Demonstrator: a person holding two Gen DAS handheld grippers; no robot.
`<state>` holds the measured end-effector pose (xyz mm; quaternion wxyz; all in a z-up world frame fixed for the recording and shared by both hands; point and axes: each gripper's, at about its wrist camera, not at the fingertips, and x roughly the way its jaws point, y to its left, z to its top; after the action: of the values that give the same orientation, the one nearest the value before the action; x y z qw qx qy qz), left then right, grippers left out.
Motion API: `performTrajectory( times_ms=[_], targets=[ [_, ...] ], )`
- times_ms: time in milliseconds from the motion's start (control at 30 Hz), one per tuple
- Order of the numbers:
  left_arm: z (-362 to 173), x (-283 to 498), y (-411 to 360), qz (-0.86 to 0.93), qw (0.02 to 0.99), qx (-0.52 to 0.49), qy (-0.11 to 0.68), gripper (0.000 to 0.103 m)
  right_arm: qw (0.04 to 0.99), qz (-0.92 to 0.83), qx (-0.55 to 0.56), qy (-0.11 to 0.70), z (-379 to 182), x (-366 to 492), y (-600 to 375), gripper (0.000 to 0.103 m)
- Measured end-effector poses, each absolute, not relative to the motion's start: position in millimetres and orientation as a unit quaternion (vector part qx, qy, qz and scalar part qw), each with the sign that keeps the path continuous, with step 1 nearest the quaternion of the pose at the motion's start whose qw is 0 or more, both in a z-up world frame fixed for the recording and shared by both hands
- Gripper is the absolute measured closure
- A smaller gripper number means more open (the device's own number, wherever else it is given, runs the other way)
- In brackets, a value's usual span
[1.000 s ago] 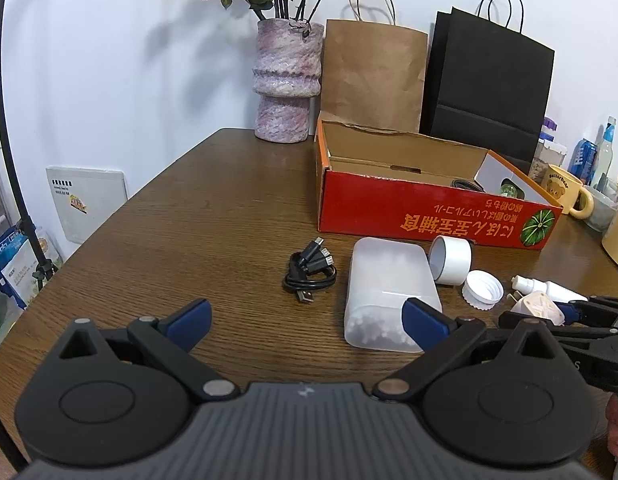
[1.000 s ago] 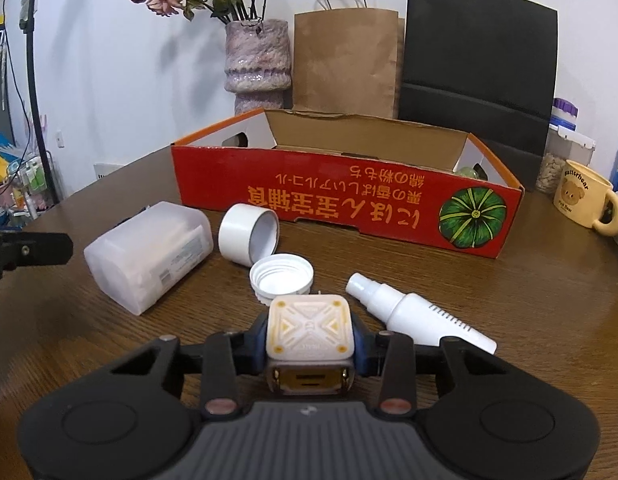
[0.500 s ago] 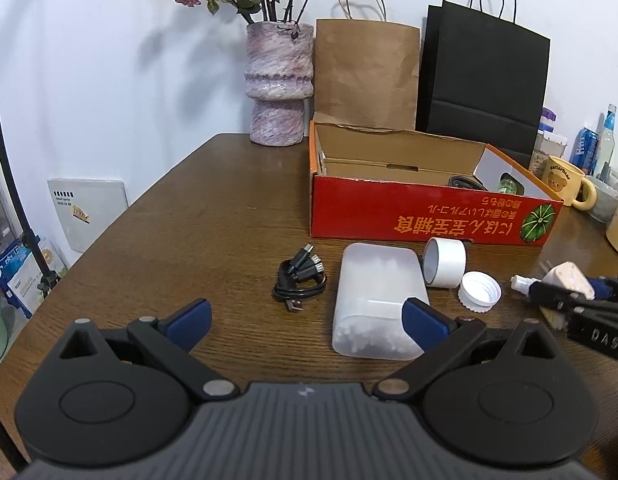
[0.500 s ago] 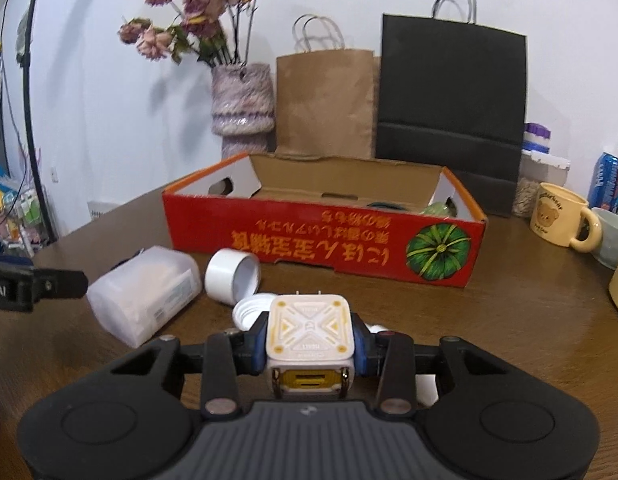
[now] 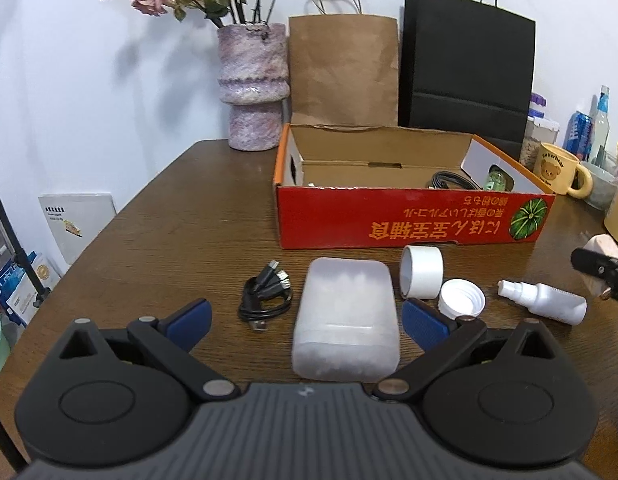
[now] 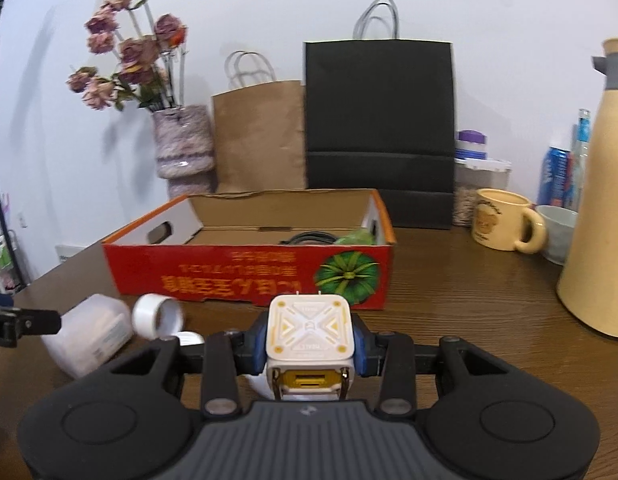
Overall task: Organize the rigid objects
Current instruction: 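Grasp the cream cube charger with the right tool while the left tool grasps the white container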
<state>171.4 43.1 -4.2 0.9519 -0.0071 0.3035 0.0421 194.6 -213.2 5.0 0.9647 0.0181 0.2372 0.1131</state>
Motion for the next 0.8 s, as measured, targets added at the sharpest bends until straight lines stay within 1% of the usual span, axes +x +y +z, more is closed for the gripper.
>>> performTrajectory(
  times_ms=[433, 667, 733, 767, 800],
  targets=[
    [-35, 205, 28, 0.043, 0.934, 0.008, 0.354, 0.000, 0.965, 0.099, 0.016, 0.244, -3, 204, -230, 0.065],
    [-40, 215, 27, 0.049, 0.932, 0.010, 0.358, 0.000, 0.964, 0.094, 0.017, 0.247, -4, 204, -230, 0.065],
    [-41, 217, 25, 0.047, 0.934, 0.013, 0.355, 0.007, 0.965, 0.094, 0.015, 0.246, -5, 204, -229, 0.065],
    [-42, 217, 25, 0.045, 0.934, 0.013, 0.355, 0.016, 0.964, 0.094, 0.015, 0.246, -5, 204, -229, 0.065],
    [-42, 216, 24, 0.042, 0.934, 0.014, 0.354, 0.030, 0.964, 0.094, 0.014, 0.247, -5, 204, -228, 0.065]
  ],
)
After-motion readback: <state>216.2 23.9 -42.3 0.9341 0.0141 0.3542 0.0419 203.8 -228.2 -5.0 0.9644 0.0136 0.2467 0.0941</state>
